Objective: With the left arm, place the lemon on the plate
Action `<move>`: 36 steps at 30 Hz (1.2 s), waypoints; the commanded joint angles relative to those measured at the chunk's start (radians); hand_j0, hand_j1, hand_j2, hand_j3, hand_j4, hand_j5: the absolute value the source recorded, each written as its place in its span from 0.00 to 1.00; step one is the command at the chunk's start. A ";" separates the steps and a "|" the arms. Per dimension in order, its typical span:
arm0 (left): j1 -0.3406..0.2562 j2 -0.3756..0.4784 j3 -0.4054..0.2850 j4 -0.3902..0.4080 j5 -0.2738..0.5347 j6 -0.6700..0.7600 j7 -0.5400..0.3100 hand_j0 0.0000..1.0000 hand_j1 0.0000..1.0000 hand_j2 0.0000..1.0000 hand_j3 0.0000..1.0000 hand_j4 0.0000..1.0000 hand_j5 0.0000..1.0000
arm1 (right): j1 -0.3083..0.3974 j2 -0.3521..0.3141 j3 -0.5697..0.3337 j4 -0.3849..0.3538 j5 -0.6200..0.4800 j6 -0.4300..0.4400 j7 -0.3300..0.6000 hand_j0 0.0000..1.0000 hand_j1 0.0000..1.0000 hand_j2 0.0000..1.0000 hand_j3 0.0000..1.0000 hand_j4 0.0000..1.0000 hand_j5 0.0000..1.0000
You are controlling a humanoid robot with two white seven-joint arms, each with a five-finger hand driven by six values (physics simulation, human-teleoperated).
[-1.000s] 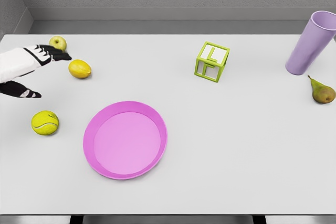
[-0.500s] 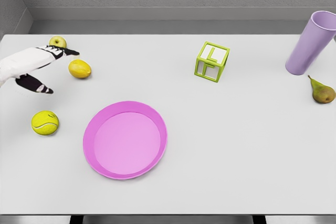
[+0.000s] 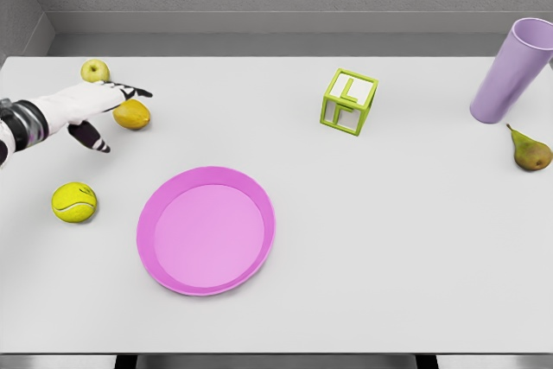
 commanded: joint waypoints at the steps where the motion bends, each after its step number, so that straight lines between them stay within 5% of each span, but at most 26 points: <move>1: 0.000 -0.008 -0.011 -0.001 -0.018 0.041 -0.001 0.96 0.96 0.96 0.96 0.96 0.96 | 0.000 0.000 0.000 0.000 0.000 0.000 0.000 1.00 1.00 1.00 1.00 1.00 1.00; 16: -0.061 -0.067 -0.012 0.076 -0.053 0.046 -0.001 1.00 1.00 1.00 1.00 1.00 1.00 | 0.000 0.000 0.000 0.000 0.000 0.000 0.000 1.00 1.00 1.00 1.00 1.00 1.00; 20: -0.109 -0.073 -0.104 0.077 -0.063 0.107 -0.001 1.00 1.00 1.00 1.00 1.00 1.00 | 0.000 0.000 0.000 0.000 0.000 0.000 0.000 1.00 1.00 1.00 1.00 1.00 1.00; 36: -0.110 -0.087 -0.107 0.139 -0.076 0.098 -0.001 1.00 1.00 1.00 1.00 1.00 1.00 | 0.000 0.000 0.000 0.000 0.000 0.000 0.000 1.00 1.00 1.00 1.00 1.00 1.00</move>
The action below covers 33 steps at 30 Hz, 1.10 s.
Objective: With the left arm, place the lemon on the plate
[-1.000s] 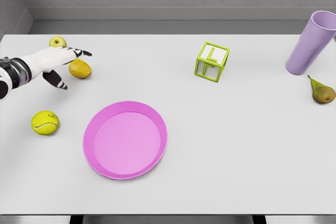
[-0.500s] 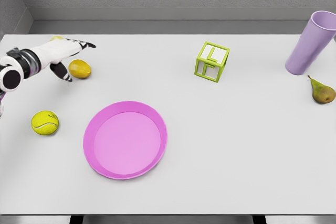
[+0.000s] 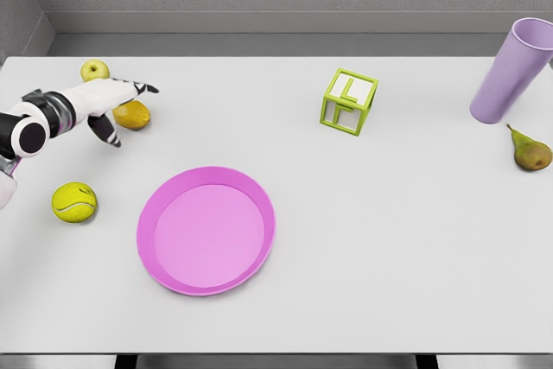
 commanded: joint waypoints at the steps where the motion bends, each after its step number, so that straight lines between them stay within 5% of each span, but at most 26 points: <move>1: 0.000 -0.001 0.000 0.013 -0.001 -0.003 0.000 1.00 1.00 1.00 1.00 1.00 1.00 | 0.000 0.000 0.000 0.000 0.000 0.000 0.000 1.00 1.00 1.00 1.00 1.00 1.00; 33: -0.097 -0.058 -0.060 0.143 -0.010 -0.031 0.000 1.00 1.00 1.00 1.00 1.00 1.00 | 0.000 0.000 0.000 0.000 0.000 0.000 0.000 1.00 1.00 1.00 1.00 1.00 1.00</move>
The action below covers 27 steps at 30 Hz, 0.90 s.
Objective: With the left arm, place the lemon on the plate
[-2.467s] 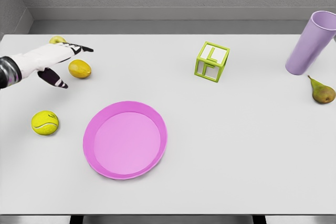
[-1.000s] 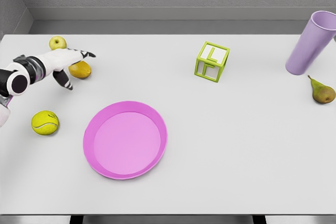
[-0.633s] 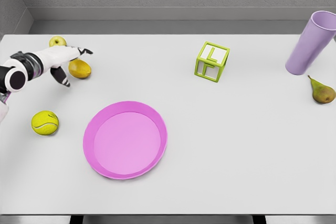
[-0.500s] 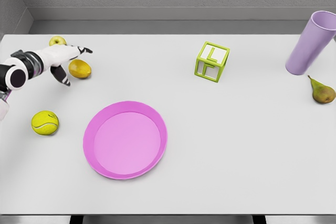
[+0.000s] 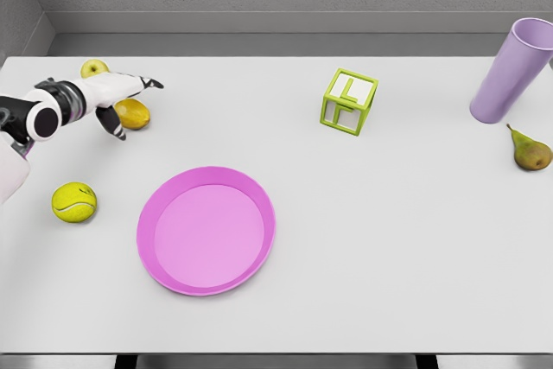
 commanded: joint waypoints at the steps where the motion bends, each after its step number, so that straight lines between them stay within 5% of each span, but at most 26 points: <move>1: 0.000 -0.001 0.000 0.001 -0.001 0.000 0.000 1.00 1.00 1.00 1.00 1.00 1.00 | 0.000 0.000 -0.001 0.000 0.000 0.000 0.000 1.00 1.00 1.00 1.00 1.00 1.00; 27: -0.008 -0.010 -0.048 0.039 -0.051 0.004 0.000 0.98 0.98 0.98 0.98 0.98 0.98 | 0.000 0.000 0.000 0.000 0.000 0.000 0.000 1.00 1.00 1.00 1.00 1.00 1.00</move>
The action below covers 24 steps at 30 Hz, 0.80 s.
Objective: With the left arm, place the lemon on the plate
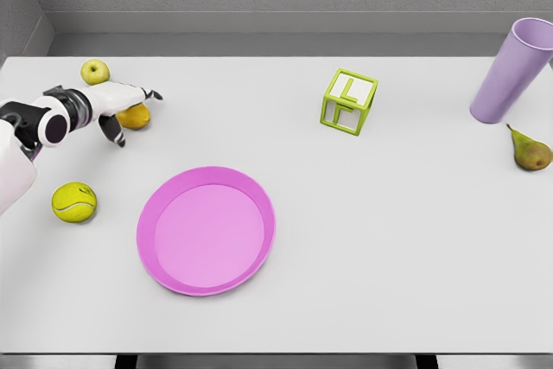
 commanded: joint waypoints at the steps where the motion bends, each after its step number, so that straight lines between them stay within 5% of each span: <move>1: 0.000 0.000 0.000 0.001 -0.002 0.000 0.000 0.98 0.98 0.98 0.98 0.98 0.98 | 0.000 0.000 0.000 0.000 0.000 0.000 0.000 1.00 1.00 1.00 1.00 1.00 1.00; 24: -0.014 0.002 -0.003 -0.007 0.033 -0.019 0.000 0.96 0.96 0.96 0.96 0.96 0.96 | 0.000 0.000 -0.001 0.000 0.000 0.000 0.000 1.00 1.00 1.00 1.00 1.00 1.00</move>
